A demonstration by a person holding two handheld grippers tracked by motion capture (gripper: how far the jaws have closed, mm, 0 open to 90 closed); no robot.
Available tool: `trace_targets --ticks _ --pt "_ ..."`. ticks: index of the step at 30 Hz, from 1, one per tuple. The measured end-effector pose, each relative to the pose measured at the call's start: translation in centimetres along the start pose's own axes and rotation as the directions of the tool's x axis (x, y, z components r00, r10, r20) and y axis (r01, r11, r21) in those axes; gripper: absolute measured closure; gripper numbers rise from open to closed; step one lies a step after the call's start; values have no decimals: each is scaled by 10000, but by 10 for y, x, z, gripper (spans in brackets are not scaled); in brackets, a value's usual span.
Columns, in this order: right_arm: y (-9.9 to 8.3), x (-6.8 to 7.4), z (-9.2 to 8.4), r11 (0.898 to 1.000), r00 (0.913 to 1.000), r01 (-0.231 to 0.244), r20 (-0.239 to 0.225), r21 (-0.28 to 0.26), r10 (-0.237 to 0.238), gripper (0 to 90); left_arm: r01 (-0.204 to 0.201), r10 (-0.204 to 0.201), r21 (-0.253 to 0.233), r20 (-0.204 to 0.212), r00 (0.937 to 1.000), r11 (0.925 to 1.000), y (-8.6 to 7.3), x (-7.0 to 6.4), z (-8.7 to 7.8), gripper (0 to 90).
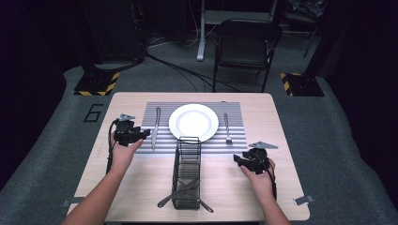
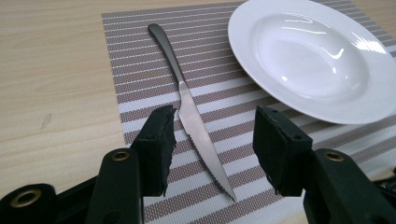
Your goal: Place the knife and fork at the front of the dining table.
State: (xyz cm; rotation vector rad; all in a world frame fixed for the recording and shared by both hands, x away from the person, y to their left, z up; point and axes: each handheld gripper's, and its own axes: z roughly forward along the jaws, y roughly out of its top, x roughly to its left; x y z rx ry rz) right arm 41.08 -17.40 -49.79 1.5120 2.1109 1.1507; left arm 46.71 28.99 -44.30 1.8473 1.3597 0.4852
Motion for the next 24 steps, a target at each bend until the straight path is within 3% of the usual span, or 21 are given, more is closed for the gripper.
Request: trace_targets --ticks 12,24 --pt "0 1 -4 9998 10000 80 39 -169 -79 508 -958 954 107 313 9949 9953 -14 -13 -27 463" --pt "-1 1 -4 9999 10000 32 73 -98 -31 506 -1140 1126 160 706 9911 9934 -42 -21 -38 450"
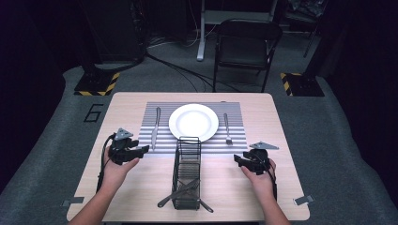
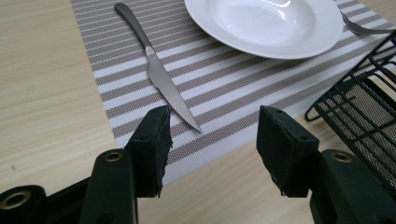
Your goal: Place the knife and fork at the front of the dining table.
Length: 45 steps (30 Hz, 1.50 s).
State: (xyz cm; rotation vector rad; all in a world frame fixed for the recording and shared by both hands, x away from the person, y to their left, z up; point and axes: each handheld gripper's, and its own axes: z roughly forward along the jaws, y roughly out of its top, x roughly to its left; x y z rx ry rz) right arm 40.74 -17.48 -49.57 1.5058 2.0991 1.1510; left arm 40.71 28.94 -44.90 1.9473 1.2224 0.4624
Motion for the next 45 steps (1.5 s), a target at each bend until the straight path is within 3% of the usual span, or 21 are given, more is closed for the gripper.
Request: trace_targets --ticks 7,16,22,36,45 --pt "0 1 0 10000 10000 54 3 -58 -54 505 170 -174 111 364 9992 9998 -21 -3 4 450" --pt "-1 2 0 9998 9998 209 2 -31 -209 503 287 -295 207 410 9987 9994 -44 2 7 442" --pt "-1 4 2 9996 9996 289 -45 16 -289 501 367 -367 -30 96 9993 9993 -52 10 11 435" --pt "-3 7 8 9976 9979 654 -22 235 -654 497 219 -214 125 -412 9989 9997 -65 19 21 417" --pt "-7 10 12 9953 9962 874 -65 407 -872 482 209 -198 249 -426 9989 9995 -67 22 23 407"
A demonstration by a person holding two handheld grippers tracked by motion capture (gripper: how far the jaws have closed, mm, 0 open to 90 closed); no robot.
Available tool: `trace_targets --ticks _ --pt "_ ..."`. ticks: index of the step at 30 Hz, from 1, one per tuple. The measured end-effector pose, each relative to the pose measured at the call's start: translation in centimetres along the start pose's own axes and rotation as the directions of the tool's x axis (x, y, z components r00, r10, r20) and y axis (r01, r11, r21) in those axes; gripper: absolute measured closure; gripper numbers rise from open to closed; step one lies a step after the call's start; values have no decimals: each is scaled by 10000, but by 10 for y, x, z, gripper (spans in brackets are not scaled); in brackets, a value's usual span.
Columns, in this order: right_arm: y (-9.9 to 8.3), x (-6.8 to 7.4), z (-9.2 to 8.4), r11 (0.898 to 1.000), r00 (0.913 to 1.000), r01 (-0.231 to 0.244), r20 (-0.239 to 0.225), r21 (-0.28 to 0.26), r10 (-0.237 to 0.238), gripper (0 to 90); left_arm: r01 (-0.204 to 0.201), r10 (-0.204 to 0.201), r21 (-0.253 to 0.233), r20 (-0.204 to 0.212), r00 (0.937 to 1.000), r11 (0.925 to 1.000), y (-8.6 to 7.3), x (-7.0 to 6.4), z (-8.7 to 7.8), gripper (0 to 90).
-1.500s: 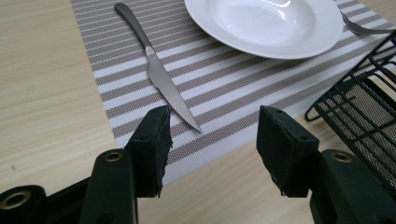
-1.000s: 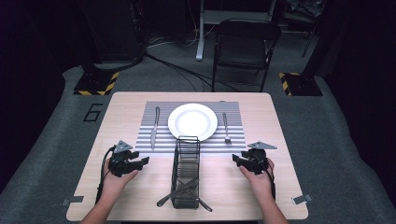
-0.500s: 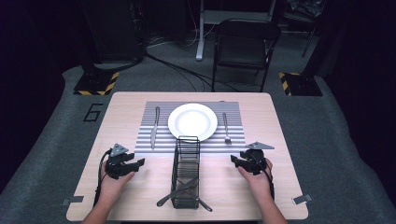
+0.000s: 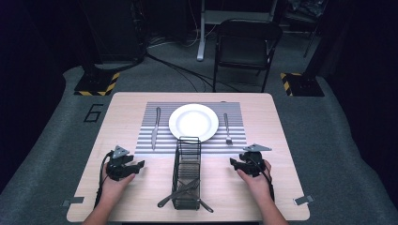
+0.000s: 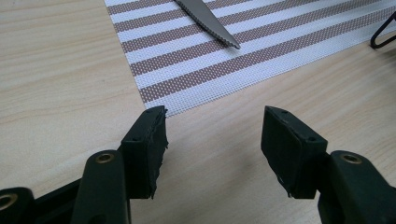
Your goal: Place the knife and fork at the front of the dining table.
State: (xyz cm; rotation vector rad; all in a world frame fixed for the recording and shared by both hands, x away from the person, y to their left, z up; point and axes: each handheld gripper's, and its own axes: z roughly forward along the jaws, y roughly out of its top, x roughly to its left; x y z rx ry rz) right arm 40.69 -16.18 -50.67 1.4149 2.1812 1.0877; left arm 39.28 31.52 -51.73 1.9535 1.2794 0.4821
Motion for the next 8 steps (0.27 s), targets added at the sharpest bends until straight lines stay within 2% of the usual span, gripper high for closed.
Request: trace_targets --ticks 4,6,8 --pt "-1 0 0 10000 9999 64 92 -67 -64 466 21 -21 -32 -77 10000 10000 0 3 0 402" --pt "-2 -1 0 10000 9998 19 187 -40 -18 464 152 -155 -141 -167 9997 9998 0 4 0 402" --pt "-3 -4 0 9999 9995 83 302 -57 -81 454 206 -206 -45 -173 9996 9998 0 7 -1 400"
